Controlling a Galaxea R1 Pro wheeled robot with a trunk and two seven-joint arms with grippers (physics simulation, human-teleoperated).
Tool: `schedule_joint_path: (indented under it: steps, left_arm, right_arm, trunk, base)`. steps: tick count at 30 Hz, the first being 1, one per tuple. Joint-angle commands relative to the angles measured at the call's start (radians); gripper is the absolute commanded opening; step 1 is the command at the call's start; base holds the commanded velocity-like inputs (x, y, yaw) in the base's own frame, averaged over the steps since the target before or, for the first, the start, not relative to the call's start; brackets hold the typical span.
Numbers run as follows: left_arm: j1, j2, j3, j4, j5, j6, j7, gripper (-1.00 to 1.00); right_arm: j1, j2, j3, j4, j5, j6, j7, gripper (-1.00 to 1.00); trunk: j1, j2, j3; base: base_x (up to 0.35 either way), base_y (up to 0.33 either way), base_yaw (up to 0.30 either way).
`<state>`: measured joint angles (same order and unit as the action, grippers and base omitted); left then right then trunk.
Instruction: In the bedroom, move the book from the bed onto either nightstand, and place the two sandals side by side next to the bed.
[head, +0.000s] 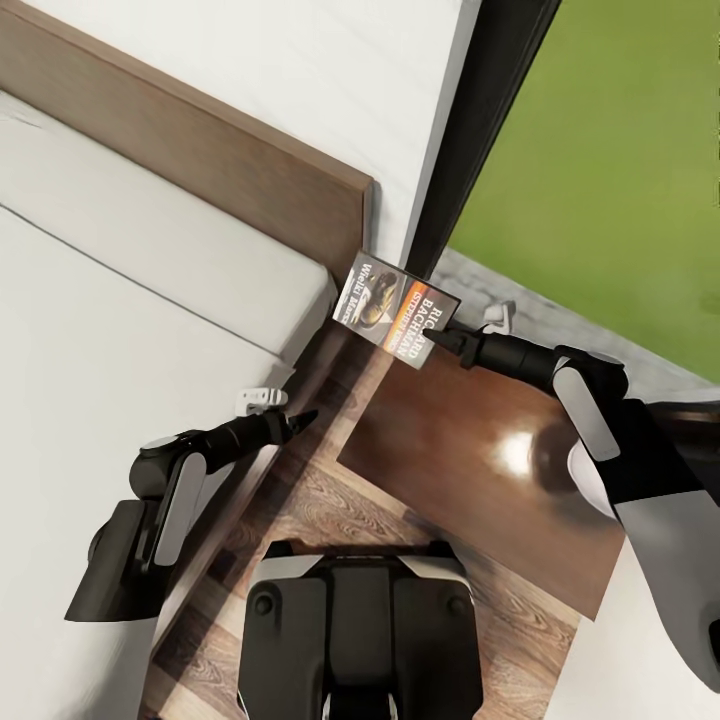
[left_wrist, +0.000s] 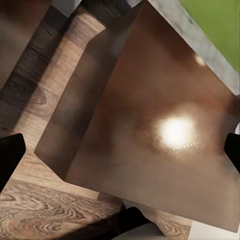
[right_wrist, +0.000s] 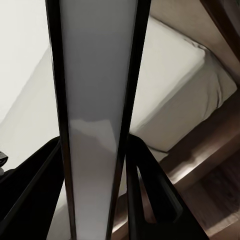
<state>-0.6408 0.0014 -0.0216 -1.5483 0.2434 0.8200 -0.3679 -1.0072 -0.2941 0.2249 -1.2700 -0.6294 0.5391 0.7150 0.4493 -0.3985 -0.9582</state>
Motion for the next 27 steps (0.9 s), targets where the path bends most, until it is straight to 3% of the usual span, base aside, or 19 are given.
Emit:
schedule_joint_path:
  steps: [1,27]
  left_arm:
    - [0.0,0.0,0.0,0.0,0.001,0.005,-0.002,1.0]
    - [0.0,0.0,-0.001,0.004,0.0,0.013,-0.002,1.0]
  right_arm:
    - [-0.001,-0.001,0.002,0.0,-0.009,0.007,-0.002,-1.0]
    - [0.0,0.001,0.004,0.003,-0.008,0.007,-0.005,-1.0]
  trunk:
    - [0.001,-0.002,0.001]
    - [0.001,-0.002,0.043]
  base:
    - [0.0,0.0,0.0]
    - [0.0,0.0,0.0]
